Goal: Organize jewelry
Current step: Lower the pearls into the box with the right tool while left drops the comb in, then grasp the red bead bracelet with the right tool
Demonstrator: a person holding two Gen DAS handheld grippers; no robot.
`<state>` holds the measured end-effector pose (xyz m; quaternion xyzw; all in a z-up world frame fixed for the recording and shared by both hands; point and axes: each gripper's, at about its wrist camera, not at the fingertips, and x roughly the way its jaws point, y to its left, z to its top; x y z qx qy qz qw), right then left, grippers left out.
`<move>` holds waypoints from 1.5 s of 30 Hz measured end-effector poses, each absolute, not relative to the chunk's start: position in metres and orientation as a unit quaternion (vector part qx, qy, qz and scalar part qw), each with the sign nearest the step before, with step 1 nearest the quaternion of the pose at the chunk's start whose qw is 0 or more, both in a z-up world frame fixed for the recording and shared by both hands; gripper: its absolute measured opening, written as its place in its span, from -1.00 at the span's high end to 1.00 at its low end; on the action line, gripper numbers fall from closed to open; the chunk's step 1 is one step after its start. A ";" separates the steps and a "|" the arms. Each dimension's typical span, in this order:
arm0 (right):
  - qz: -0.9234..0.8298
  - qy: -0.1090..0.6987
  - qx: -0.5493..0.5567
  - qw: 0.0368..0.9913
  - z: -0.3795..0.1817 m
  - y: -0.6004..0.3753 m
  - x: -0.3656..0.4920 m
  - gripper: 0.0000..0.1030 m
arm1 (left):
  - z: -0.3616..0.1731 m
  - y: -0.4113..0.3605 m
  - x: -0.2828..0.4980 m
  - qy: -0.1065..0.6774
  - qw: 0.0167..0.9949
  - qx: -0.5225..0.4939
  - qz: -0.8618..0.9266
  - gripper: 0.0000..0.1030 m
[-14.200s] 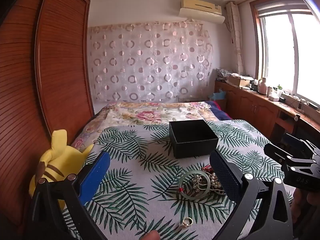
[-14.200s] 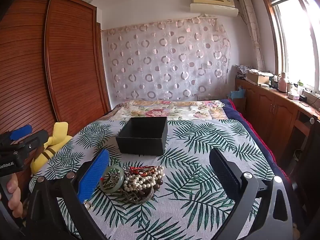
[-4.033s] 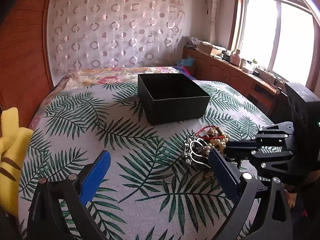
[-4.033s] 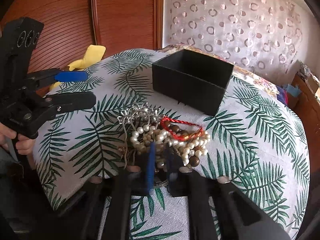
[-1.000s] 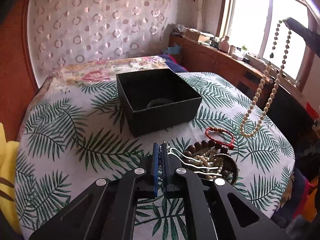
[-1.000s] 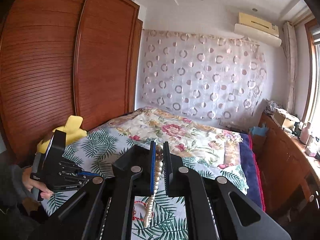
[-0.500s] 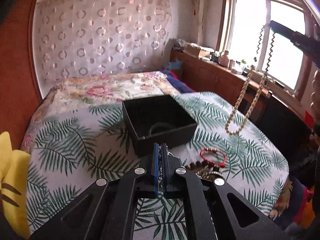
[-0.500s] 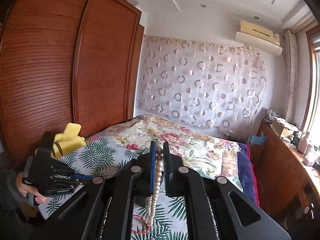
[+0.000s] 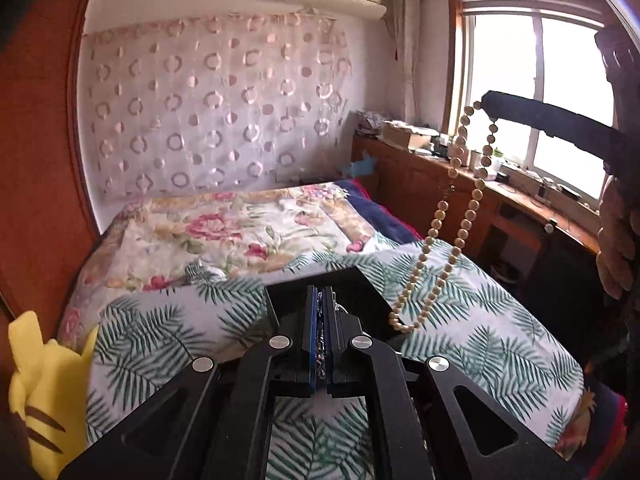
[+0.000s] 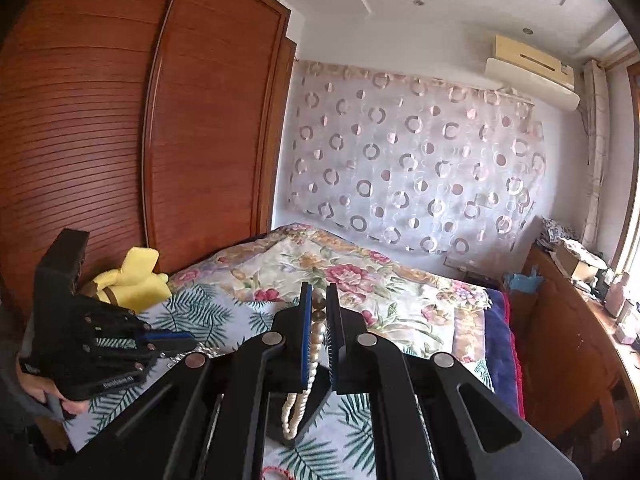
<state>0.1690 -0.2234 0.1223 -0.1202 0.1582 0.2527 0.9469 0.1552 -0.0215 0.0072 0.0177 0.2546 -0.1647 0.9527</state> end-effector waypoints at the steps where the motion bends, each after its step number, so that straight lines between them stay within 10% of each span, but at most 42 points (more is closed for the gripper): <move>1: 0.254 0.160 -0.118 0.946 0.124 -0.221 0.174 0.84 | 0.007 -0.022 0.159 0.255 0.953 0.018 -0.162 0.97; 24: 0.281 0.344 -0.094 0.891 -0.022 -0.178 0.245 0.82 | -0.053 -0.029 0.225 0.309 0.942 -0.003 -0.133 0.96; 29: 0.282 0.341 -0.082 0.893 -0.023 -0.186 0.239 0.38 | -0.050 -0.037 0.235 0.301 0.945 -0.001 -0.127 0.97; 45: 0.281 0.361 -0.085 0.885 -0.053 -0.222 0.201 0.37 | -0.055 -0.044 0.252 0.314 0.941 0.005 -0.128 0.88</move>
